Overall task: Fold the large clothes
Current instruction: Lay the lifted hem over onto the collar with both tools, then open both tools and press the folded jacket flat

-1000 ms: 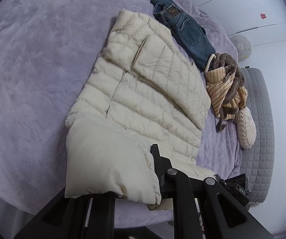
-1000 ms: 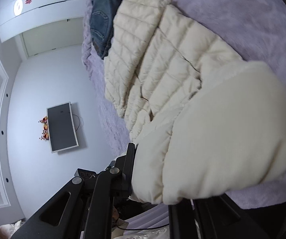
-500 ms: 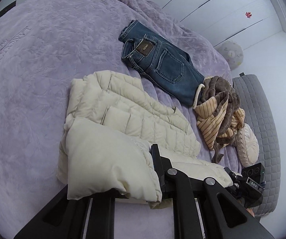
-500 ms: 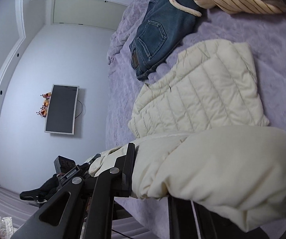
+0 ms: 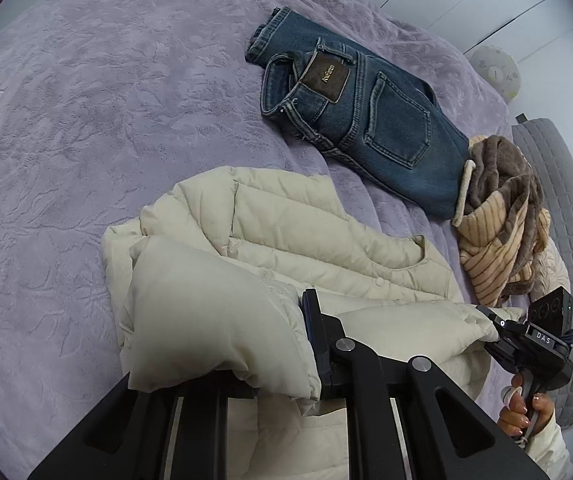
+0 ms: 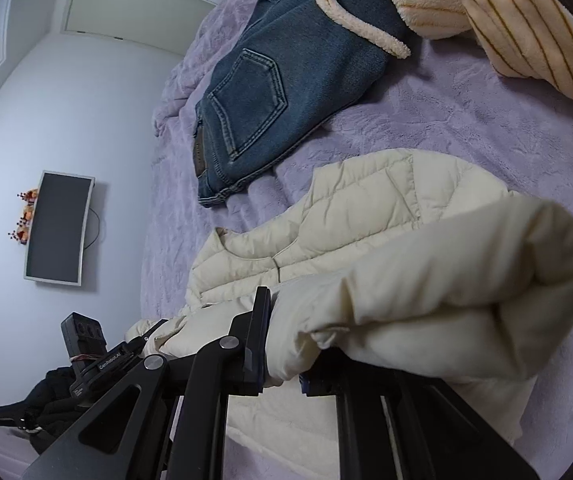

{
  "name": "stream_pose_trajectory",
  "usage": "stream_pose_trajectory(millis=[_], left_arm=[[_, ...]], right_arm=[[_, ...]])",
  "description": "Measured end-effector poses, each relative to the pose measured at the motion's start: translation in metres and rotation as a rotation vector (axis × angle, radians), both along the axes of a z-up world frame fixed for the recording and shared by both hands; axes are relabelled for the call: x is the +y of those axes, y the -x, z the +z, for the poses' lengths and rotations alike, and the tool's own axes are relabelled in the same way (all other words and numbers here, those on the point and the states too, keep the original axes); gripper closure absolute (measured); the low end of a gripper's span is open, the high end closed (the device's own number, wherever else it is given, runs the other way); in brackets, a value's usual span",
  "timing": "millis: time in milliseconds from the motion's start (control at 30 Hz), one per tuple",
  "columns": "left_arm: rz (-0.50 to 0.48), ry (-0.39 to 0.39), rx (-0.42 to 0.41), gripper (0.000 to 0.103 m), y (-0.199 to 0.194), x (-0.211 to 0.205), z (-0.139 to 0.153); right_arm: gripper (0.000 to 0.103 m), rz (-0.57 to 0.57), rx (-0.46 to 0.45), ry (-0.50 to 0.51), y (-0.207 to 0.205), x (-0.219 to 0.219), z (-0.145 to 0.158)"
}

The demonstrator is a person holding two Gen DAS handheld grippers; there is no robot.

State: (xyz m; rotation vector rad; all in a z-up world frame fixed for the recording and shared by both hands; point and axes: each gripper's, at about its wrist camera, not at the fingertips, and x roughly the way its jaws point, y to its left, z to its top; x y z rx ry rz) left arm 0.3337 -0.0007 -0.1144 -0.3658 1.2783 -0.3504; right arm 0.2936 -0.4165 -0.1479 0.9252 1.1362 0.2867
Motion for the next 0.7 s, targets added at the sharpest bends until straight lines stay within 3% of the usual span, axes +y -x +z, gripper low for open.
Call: stream_pose_trajectory(millis=[100, 167, 300, 333, 367, 400, 433, 500, 633, 700], left_arm=[[0.006, -0.020, 0.024, 0.086, -0.007, -0.001, -0.014], [0.000, -0.055, 0.031, 0.081, -0.008, -0.003, -0.016], [-0.033, -0.121, -0.029, 0.078, -0.003, -0.006, -0.002], [-0.040, -0.129, -0.040, 0.062, -0.001, -0.006, 0.001], [-0.039, -0.138, -0.056, 0.026, 0.001, -0.004, 0.006], [-0.024, -0.166, -0.088, 0.010, 0.003, -0.002, 0.013], [-0.003, -0.205, -0.138, 0.000, 0.007, 0.001, 0.021], [-0.012, -0.237, -0.176, 0.000, 0.010, 0.003, 0.032], [0.024, -0.282, -0.214, 0.000, 0.013, 0.015, 0.046], [0.017, -0.268, -0.232, 0.002, 0.015, 0.019, 0.051]], right_arm=[[0.090, -0.006, 0.018, 0.000, -0.010, 0.000, -0.015], [0.090, -0.005, 0.025, 0.005, -0.014, 0.001, -0.021], [0.089, 0.017, 0.008, 0.037, -0.020, 0.007, -0.015], [0.088, 0.022, 0.004, 0.043, -0.021, 0.008, -0.012], [0.086, 0.027, -0.001, 0.047, -0.023, 0.010, -0.009], [0.074, 0.031, -0.005, 0.051, -0.023, 0.011, -0.006], [0.048, 0.033, -0.010, 0.051, -0.024, 0.011, -0.004], [0.022, 0.033, -0.029, 0.044, -0.025, 0.012, 0.003], [0.022, 0.034, -0.055, 0.071, -0.022, 0.012, 0.019], [0.022, 0.030, -0.070, 0.109, -0.015, 0.010, 0.029]])
